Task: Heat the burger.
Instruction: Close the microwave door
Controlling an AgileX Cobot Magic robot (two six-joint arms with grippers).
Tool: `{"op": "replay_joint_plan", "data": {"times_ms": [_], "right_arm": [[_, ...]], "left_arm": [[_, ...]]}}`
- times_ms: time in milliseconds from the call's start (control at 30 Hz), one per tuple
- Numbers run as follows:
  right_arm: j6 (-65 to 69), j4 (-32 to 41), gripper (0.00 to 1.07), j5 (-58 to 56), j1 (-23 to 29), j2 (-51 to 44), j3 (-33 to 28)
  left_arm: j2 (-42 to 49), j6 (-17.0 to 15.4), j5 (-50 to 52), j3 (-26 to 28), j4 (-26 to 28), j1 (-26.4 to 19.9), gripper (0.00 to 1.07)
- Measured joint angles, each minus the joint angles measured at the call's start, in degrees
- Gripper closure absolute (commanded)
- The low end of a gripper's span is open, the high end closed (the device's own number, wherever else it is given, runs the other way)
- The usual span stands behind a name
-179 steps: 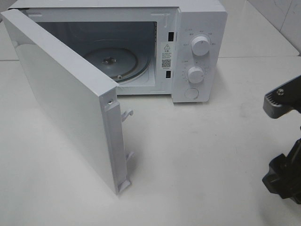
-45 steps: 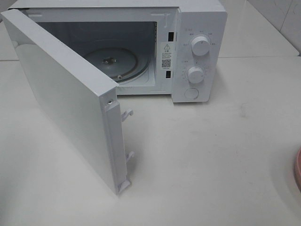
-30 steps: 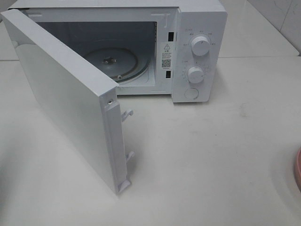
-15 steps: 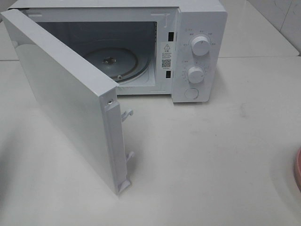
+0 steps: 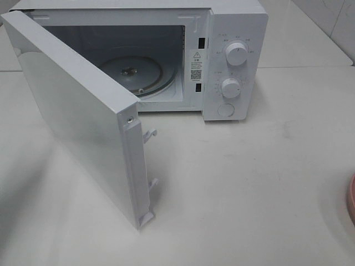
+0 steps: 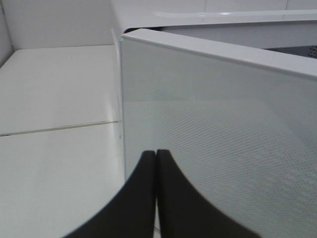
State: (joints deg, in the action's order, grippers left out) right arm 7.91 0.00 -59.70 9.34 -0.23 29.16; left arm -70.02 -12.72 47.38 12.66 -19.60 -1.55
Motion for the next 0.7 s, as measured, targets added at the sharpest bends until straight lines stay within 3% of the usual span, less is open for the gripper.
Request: {"op": "replay_joint_plan", "data": {"times_ms": [67, 167, 300, 400, 500, 700], "right_arm": [[0.0, 0.0, 0.32, 0.0, 0.0, 0.0, 0.0], [0.0, 0.0, 0.32, 0.0, 0.0, 0.0, 0.0], [0.0, 0.0, 0.32, 0.0, 0.0, 0.0, 0.0], [0.0, 0.0, 0.32, 0.0, 0.0, 0.0, 0.0], [0.0, 0.0, 0.32, 0.0, 0.0, 0.0, 0.0], [0.0, 0.0, 0.32, 0.0, 0.0, 0.0, 0.0]], "left_arm": [[-5.6, -0.5, 6.0, 0.0, -2.1, 0.1, 1.07], [-6.8, -0.5, 7.0, 0.1, -2.1, 0.5, 1.07], [-11.2, -0.2, 8.0, 1.8, -1.9, 5.6, 1.07], [-13.2, 0.9, 8.6, 2.2, 0.8, 9.2, 1.07], [-15.1, 2.8, 8.7, 2.3, 7.2, 12.9, 1.07], [-17.5, 4.3, 8.8, 4.3, 12.5, 17.4, 1.07]]}}
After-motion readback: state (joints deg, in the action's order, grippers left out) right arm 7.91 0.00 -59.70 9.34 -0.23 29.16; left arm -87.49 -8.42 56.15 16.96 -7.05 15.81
